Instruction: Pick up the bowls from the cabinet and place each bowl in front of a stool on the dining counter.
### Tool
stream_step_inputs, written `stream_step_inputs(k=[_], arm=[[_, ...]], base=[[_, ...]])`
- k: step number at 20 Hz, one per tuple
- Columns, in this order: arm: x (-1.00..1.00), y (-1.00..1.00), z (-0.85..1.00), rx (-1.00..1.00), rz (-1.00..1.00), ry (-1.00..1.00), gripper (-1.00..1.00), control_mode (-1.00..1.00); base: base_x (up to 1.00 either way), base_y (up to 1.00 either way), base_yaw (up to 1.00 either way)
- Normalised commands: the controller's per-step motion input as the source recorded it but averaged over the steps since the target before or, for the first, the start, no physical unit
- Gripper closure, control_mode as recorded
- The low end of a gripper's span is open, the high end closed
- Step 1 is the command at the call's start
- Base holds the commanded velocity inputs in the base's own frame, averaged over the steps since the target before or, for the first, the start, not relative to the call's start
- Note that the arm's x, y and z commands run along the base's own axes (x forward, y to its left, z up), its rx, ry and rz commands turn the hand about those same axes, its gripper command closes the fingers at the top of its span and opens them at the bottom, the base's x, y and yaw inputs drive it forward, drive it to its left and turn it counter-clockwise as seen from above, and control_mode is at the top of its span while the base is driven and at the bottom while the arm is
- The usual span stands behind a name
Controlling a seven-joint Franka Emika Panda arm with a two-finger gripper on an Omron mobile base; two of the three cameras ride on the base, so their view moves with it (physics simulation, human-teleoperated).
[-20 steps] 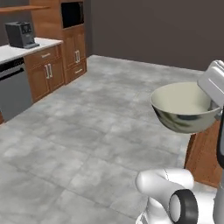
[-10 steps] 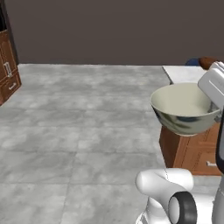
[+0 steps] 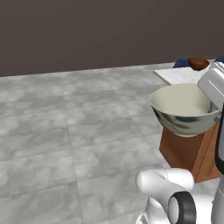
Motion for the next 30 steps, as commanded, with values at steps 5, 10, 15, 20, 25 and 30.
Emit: stream_step_inputs(k=[5,10,15,20,25,30], arm=[[0.00,0.00,0.00,0.00,0.00,0.00,1.00,1.00],[0.00,0.00,0.00,0.00,0.00,0.00,1.00,1.00],[0.00,0.00,0.00,0.00,0.00,0.00,1.00,1.00],[0.00,0.00,0.00,0.00,0.00,0.00,1.00,1.00],[0.00,0.00,0.00,0.00,0.00,0.00,1.00,1.00],[0.00,0.00,0.00,0.00,0.00,0.00,1.00,1.00]], base=[[1.00,1.00,-0.47],[0.94,1.00,-0.39],[0.88,1.00,-0.37],[0.82,1.00,-0.37],[0.82,1.00,-0.37],[0.83,1.00,-0.40]])
